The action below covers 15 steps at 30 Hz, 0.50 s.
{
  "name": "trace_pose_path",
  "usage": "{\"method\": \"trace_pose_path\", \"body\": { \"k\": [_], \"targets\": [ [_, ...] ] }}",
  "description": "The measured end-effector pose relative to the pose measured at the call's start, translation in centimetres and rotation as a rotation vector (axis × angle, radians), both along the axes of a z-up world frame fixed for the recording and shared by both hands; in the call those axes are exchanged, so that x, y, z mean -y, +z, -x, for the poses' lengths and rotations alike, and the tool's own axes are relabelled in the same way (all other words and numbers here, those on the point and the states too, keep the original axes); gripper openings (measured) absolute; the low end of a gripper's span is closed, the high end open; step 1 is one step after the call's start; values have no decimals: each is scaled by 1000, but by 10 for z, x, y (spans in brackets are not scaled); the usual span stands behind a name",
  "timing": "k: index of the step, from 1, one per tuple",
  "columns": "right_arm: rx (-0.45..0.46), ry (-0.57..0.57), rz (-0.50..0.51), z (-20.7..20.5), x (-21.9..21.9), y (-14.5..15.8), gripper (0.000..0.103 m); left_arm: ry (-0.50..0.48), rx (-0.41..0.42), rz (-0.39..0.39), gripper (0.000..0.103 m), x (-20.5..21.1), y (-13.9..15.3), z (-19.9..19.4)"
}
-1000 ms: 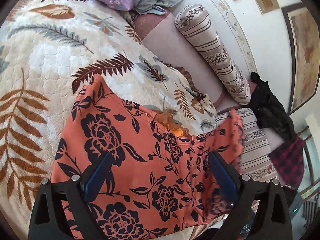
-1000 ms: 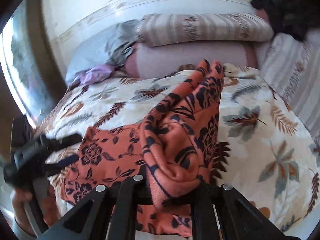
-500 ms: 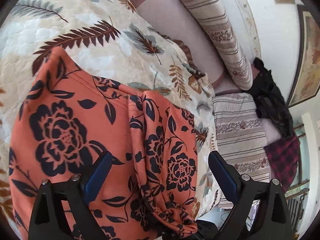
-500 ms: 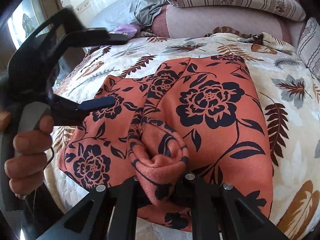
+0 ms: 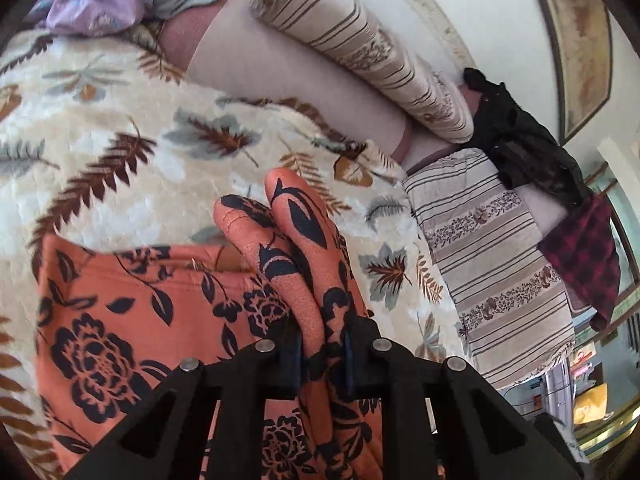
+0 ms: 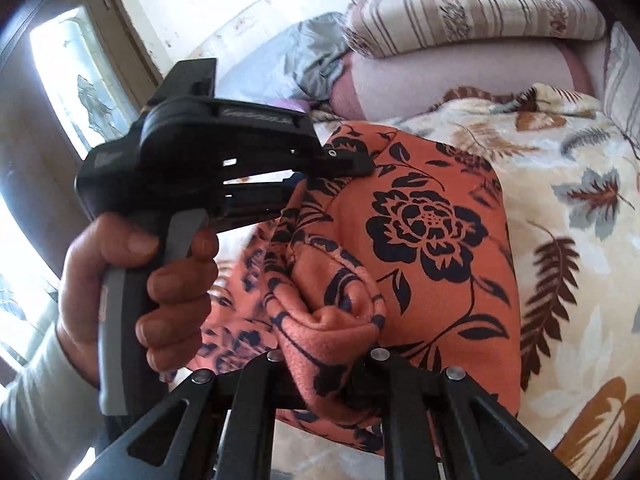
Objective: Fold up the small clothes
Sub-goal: 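Fold the blouse edge over with the right tool while the left tool grips the bundle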
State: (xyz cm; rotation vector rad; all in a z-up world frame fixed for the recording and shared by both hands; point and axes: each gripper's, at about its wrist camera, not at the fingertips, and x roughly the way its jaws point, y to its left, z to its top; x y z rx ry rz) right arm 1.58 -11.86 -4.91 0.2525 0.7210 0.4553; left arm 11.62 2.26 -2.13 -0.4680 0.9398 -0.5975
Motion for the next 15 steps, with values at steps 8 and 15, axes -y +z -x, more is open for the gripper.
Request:
{"method": "trace_pose_path", "body": {
  "k": [8,15],
  "targets": [
    [-156,191,111,-35,-106,-44,11,94,-237,-93,17,-103,-103,-26],
    [-106,185,184,-22,-126,-23,11,31,-40,-126,16,-95,-65,-18]
  ]
}}
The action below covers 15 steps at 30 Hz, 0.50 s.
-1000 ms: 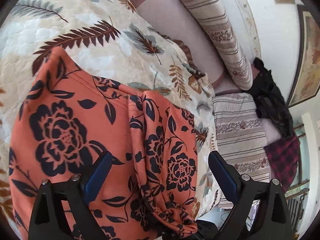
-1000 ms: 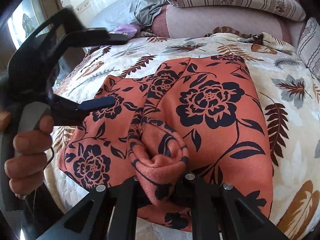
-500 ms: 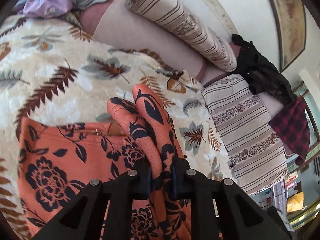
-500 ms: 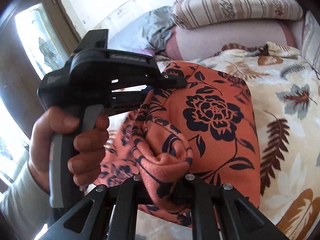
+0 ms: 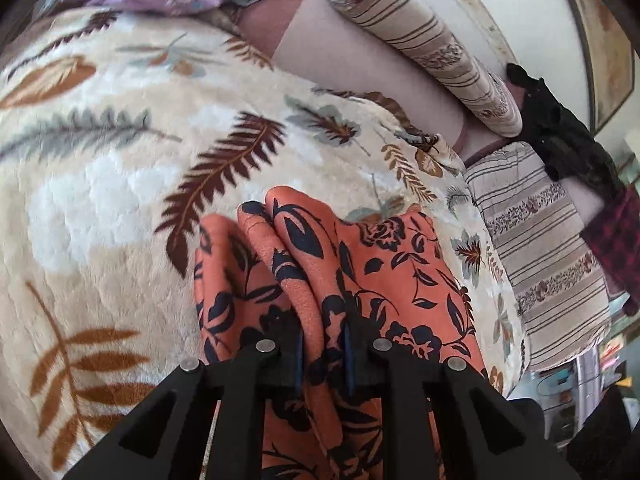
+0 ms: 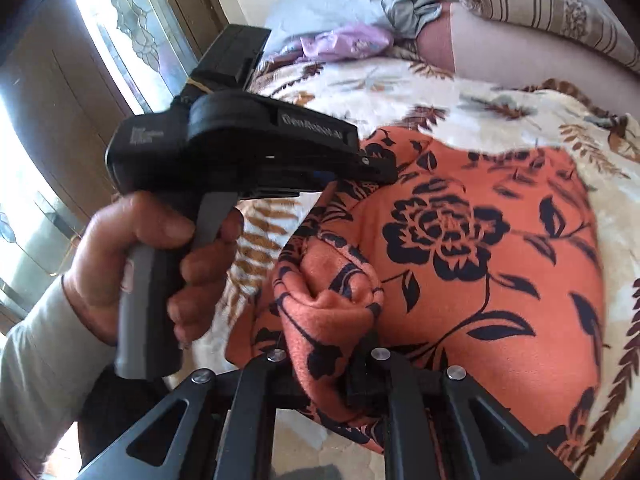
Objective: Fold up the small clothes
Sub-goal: 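Fold the blouse edge over with the right tool while the left tool grips the bundle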
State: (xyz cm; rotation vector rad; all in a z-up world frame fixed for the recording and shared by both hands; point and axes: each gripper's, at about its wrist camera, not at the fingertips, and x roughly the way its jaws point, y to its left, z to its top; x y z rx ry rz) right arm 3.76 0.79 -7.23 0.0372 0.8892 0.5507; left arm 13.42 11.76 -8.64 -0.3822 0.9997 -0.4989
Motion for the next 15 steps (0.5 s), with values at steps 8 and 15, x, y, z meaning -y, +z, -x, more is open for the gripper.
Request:
{"method": "trace_pose_path", "body": {
  "k": [8,15],
  "targets": [
    [-75,17,8,-6,-31,-23,31,57,-167,68,29,-37,-51,-13],
    [-12,110,-71,25,-35,-13,83,168,-111,-41,55,-56,-23,11]
  ]
}}
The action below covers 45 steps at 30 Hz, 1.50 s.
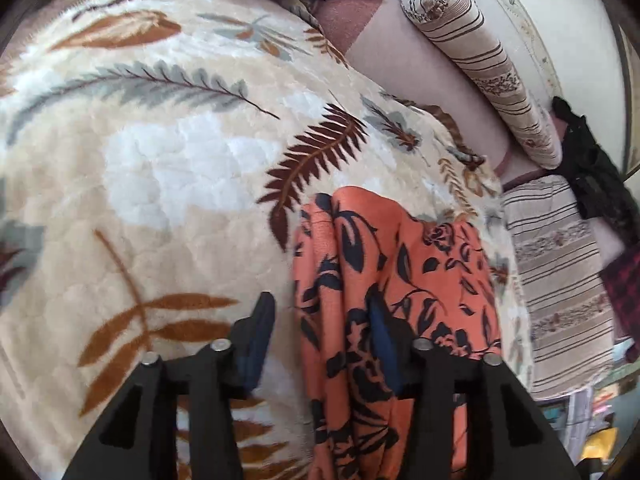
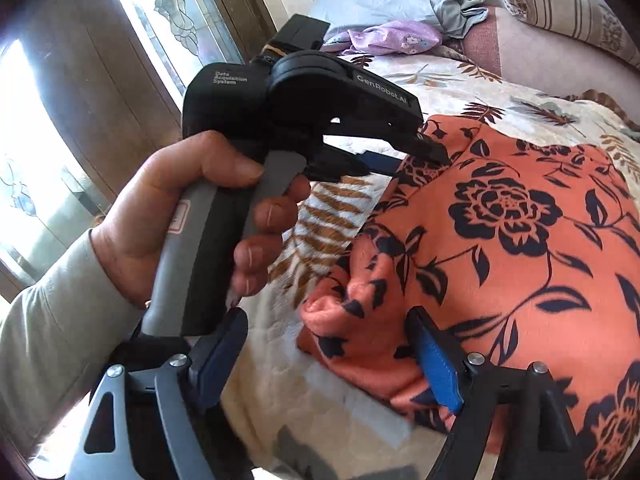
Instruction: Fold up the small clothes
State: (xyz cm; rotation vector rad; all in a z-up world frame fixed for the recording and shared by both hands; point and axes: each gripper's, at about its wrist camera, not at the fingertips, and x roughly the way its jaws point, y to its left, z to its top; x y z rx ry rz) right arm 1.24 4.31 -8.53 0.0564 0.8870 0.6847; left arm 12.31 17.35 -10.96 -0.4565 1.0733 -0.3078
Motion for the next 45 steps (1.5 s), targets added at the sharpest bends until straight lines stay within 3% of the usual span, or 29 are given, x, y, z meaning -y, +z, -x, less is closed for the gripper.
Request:
{"method": "trace_pose_path", "body": {
  "k": [4,8,10,13,15,20,22,27,28,30,32,34,36,37,38,40,41,45],
  "targets": [
    [-21,-130,-177,19,57,9,84,8,57,-43,54,-12,28,40],
    [-22,-284,-296,39,119,15,84,-37,116,19,54,2,60,87],
    [-31,-353,-342,37,148,13,84,-60,65,-2,55,20,51,104],
    [-70,-424,-403,37,184,7,84,22,-170,-42,50,25,-6,115],
    [-88,-448,-445,38,204,4,84,89,-160,8,46,14,-8,127],
    [-152,-505,-530,39,239,-14,84,144,-160,-84,45,15,24,133],
    [-184,-528,-581,37,252,-22,84,170,-130,-119,46,17,38,137],
    [-251,-580,-661,33,271,-41,85,139,91,-207,54,48,80,131],
    [-270,-585,-671,32,272,-45,85,121,128,-216,56,57,85,127],
    [-296,-590,-687,31,275,-51,85,94,169,-230,69,75,89,112],
    [-300,-596,-685,30,277,-53,85,81,211,-287,77,89,85,98],
    [-300,-602,-680,28,278,-53,85,102,235,-373,77,95,74,86],
    [-314,-606,-680,25,278,-53,85,132,196,-432,77,89,50,75],
    [-324,-605,-682,22,276,-52,85,144,118,-458,77,84,30,66],
    [-333,-601,-677,18,275,-51,85,134,42,-450,78,76,10,63],
    [-349,-579,-648,5,270,-49,85,176,85,-306,83,53,-6,72],
    [-369,-560,-625,-5,267,-49,85,180,75,-273,84,45,-9,73],
    [-457,-523,-496,-50,250,-59,86,158,75,-265,85,42,-8,69]
  ]
}}
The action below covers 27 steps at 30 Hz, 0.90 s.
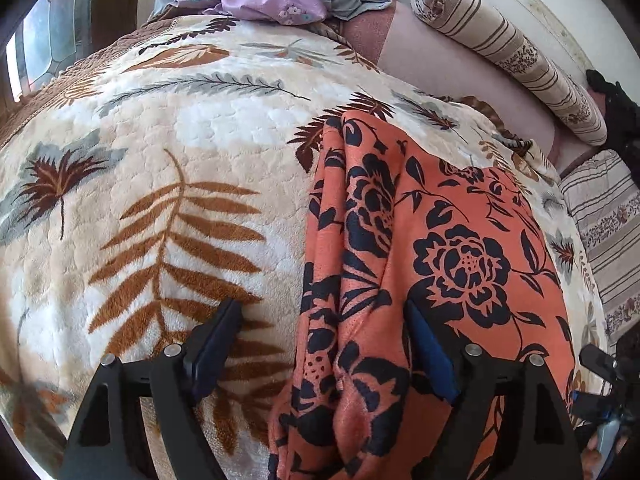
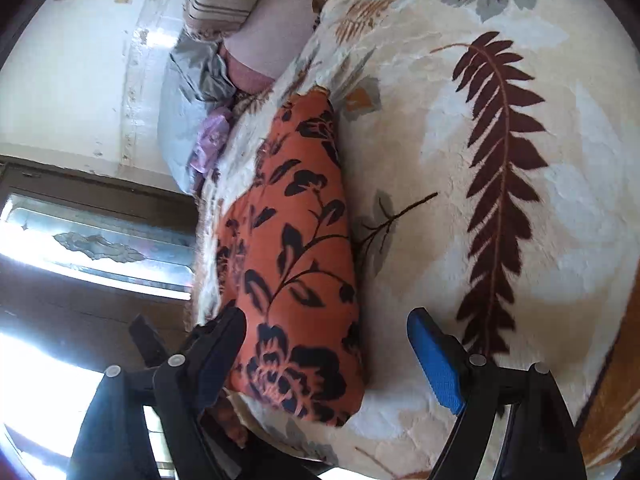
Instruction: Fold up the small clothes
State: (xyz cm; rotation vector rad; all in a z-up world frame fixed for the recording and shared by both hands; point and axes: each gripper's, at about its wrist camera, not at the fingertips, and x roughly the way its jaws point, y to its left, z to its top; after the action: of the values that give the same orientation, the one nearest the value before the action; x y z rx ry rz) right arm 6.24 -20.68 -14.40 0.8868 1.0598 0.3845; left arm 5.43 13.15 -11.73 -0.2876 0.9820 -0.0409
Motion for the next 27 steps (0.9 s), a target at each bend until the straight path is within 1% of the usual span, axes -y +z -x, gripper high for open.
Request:
{"method": "trace_pose_path", "body": {
  "k": [1,2,3,4,5,7,8,9,10,11,12,13,15,16,17,19,21,22,23,25,26,27],
  "targets": [
    [13,38,10,-8,-7,2,84,-1,2,3,85,-1,1,0],
    [36,77,18,-14,-16,7,77,-5,1,4,85,-2,1,0],
    [39,110,73,-18,-26,12,50,-6,-2,8,85,-3,0,0],
    [61,114,182,-16,-35,24,43,-5,-4,19,85,-5,0,-1],
    [104,120,296,-11,-45,38,39,-6,-6,24,85,-3,1,-1],
    [240,139,559,7,-71,69,38,-9,-7,25,85,-2,1,0],
    [273,158,648,12,-82,73,38,-9,-6,27,85,-2,2,4],
    [243,175,671,11,-85,65,38,-10,-7,26,85,-1,2,4],
    [172,177,626,4,-78,50,41,-14,-7,26,86,-1,2,3],
    [118,143,527,0,-62,37,45,-12,-9,24,86,-1,2,3],
    [83,90,403,-1,-44,30,57,-11,-11,26,86,-1,2,3],
    [65,33,312,0,-27,28,68,-9,-11,31,86,-1,1,2],
    [80,-54,203,0,-3,32,70,-10,-12,34,86,-1,1,2],
    [82,-67,158,-4,4,34,74,-11,-12,32,86,-1,1,2],
    [75,-68,128,-12,8,35,75,-10,-13,32,86,-1,0,1],
    [50,-40,91,-34,7,30,77,-8,-16,35,86,-1,0,1],
    [-9,10,36,-61,-1,11,77,-9,-17,35,86,-1,0,0],
    [-42,32,29,-69,-9,5,60,-9,-18,37,86,-1,0,0],
    [-34,66,91,-73,-20,8,43,-8,-18,40,86,-2,0,0],
    [120,130,395,-59,-54,45,38,-6,-17,41,86,-3,0,0],
    [191,150,506,-49,-69,60,38,-6,-17,41,86,-3,0,0],
    [233,165,566,-41,-78,67,37,-4,-19,40,86,-2,0,0]
  ]
}}
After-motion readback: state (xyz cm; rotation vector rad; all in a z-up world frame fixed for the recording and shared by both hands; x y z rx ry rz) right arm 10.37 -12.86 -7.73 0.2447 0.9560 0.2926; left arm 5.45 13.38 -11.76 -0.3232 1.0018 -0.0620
